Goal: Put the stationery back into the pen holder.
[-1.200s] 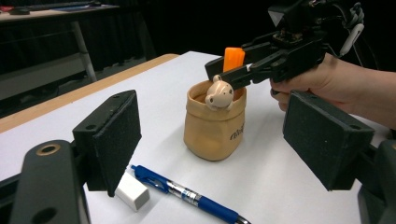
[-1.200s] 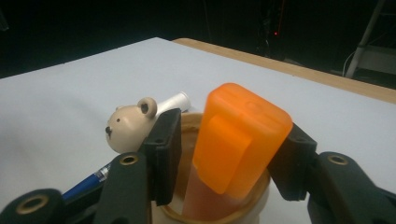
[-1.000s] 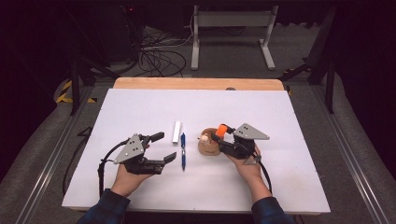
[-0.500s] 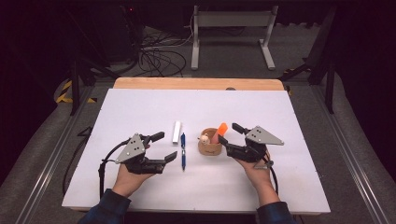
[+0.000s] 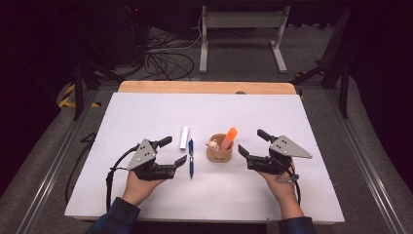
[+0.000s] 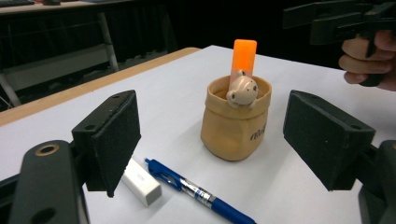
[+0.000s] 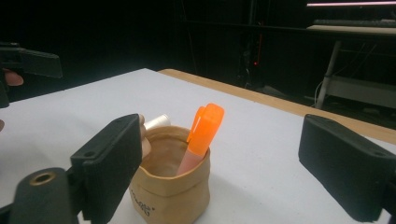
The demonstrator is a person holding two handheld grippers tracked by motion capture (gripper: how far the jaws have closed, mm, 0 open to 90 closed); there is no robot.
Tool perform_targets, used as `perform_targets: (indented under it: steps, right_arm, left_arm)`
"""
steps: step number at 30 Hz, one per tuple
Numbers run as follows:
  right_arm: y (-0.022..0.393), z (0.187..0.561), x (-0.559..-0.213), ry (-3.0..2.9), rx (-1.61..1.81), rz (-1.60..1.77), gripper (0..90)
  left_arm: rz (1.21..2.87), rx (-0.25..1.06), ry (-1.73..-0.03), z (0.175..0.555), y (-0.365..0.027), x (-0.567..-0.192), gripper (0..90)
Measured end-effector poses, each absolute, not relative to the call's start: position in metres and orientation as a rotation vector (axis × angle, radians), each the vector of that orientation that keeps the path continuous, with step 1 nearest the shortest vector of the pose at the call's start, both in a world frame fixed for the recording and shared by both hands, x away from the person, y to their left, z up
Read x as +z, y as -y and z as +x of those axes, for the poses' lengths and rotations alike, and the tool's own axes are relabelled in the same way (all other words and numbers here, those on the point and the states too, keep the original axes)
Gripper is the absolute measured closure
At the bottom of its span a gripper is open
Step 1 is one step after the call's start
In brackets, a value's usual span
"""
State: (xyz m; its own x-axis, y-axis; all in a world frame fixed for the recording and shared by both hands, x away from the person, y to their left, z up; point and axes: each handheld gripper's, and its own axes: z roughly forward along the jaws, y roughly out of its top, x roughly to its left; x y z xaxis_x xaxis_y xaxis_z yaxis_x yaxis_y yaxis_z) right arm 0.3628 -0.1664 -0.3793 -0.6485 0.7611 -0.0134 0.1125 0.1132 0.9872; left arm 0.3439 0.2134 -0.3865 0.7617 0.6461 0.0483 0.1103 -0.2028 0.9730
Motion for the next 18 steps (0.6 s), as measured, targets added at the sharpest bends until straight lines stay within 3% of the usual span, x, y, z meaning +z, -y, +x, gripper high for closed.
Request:
perform_targets:
  steps: [10,18]
  right_arm:
    - [0.191,0.348,-0.374,-1.84,1.548,0.866,4.2]
    - [0.205,0.341,-0.371,-1.814,1.604,0.871,2.5]
  left_arm:
    - [1.722,0.568,-0.659,0.346,-0.202,-0.389,17.0]
    - [1.692,0.606,-0.739,0.354,-0.194,-0.392,18.6]
